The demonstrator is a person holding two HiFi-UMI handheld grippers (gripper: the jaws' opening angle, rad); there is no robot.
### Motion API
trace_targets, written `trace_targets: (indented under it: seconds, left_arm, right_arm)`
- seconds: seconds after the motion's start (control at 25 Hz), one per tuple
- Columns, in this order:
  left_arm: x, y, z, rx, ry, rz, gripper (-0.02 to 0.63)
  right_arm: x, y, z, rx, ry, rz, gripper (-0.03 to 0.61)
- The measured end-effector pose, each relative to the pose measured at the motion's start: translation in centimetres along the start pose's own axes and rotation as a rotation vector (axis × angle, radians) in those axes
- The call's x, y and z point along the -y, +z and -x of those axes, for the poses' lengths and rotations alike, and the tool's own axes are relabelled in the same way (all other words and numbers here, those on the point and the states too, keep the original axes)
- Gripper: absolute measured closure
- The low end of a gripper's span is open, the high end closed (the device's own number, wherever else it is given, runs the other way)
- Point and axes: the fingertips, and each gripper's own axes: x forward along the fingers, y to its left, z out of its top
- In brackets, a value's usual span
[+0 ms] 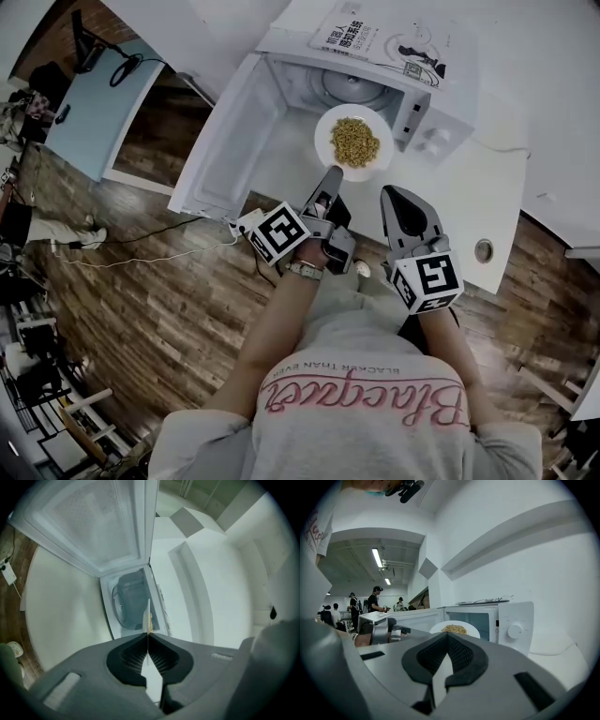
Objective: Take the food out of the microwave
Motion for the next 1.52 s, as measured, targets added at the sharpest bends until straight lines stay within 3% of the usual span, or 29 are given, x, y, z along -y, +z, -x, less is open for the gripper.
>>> trace_targets:
  seconds: [0.4,0.84,1.32,1.52]
  left_arm:
    - [4.8,0.5,3.3,0.031,-0.116,0.021,0.603]
    - [6.7,2.6,3.0,0.023,-0.120,0.072,0.603]
    - [6.1,3.9,0.6,0.035,-0.119,0.177,0.603]
    - [5.7,4.4,-0.4,0.040,-0.104,0.183,0.603]
  right_arm:
    - [1.2,2.2,1.6,0.074,-0.097,0.004,0.569]
    - [0.9,5.6,0.4,0.120,-0.141,0.062,0.569]
    - [2.9,5.1,-1.6,0.054,-0.186,0.094,0.569]
    - [3.4,5.3,-1.9,0.054,-0.186,0.103,0.569]
